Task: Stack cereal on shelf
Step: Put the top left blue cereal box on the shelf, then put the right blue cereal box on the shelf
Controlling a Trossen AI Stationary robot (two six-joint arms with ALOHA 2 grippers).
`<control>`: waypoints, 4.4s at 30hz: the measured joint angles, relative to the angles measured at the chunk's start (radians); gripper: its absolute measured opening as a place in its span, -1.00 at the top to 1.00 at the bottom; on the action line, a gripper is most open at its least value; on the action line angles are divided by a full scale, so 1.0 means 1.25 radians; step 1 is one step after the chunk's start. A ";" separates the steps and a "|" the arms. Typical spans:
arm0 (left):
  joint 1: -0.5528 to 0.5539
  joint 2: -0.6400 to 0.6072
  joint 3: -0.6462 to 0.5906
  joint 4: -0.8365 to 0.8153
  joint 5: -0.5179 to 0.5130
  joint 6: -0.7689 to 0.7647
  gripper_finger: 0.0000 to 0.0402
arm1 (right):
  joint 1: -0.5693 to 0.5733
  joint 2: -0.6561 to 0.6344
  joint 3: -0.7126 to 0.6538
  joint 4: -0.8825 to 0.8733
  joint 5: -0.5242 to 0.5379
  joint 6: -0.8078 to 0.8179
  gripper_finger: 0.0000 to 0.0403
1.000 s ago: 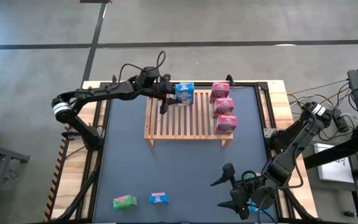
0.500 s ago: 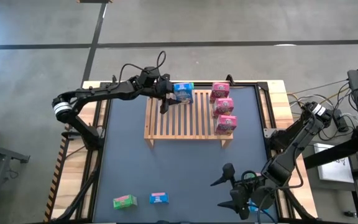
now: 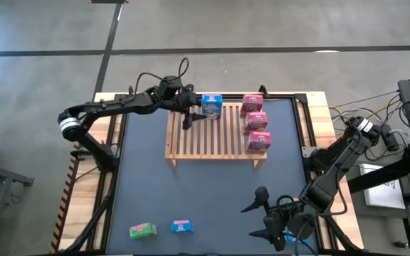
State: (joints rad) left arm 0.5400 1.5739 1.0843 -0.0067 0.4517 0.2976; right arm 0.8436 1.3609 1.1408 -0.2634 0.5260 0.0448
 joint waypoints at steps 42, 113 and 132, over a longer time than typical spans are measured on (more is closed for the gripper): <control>-0.951 -0.406 -0.212 -0.081 -0.807 -0.195 -0.08 | 0.000 0.000 -0.003 0.018 -0.008 0.181 -0.73; -0.947 -0.229 -0.236 0.119 -0.807 -0.213 -0.08 | 0.194 0.163 0.181 -0.635 -0.348 1.140 -0.63; -0.934 -0.229 -0.237 0.119 -0.807 -0.214 -0.08 | 0.194 0.240 0.180 -0.689 -0.463 1.094 -0.14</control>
State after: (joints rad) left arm -0.6276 1.2873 0.7883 0.1421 -0.5571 0.0307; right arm 1.0866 1.6615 1.3655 -1.1244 -0.0526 1.4126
